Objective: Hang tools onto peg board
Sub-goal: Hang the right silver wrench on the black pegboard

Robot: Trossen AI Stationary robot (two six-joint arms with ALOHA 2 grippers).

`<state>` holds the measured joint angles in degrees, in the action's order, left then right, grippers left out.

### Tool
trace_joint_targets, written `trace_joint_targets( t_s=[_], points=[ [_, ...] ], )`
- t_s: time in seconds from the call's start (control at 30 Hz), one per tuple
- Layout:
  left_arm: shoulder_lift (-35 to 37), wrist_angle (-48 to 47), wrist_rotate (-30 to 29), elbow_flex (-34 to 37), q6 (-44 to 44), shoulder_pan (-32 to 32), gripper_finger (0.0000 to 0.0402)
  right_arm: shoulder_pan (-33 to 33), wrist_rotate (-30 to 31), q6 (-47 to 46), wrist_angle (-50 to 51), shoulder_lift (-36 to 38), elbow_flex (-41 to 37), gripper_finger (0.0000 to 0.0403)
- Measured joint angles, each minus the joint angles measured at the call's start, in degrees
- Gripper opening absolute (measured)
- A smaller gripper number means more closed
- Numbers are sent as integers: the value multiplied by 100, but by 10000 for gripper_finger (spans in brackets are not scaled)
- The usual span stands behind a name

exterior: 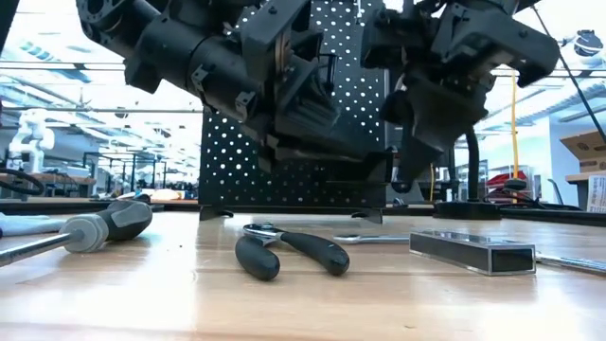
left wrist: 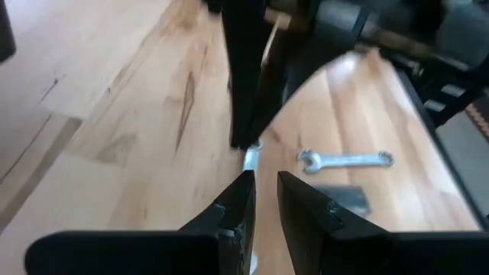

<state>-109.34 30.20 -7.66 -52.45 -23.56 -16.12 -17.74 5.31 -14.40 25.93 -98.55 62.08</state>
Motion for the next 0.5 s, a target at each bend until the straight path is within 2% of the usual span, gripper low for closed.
trace_joint_targets(
  t_s=[0.27, 0.37, 0.5],
  points=[
    [-5, -394, 70, 0, 13, -55, 66, -141, -253, -284, 57, -234, 13, 6],
    [-20, -395, 83, 0, 23, -93, 66, -259, -267, -292, 33, -437, 13, 35],
    [-91, -394, 87, 1, 13, -133, 66, -346, -200, -365, 58, -597, 13, 94]
  ],
)
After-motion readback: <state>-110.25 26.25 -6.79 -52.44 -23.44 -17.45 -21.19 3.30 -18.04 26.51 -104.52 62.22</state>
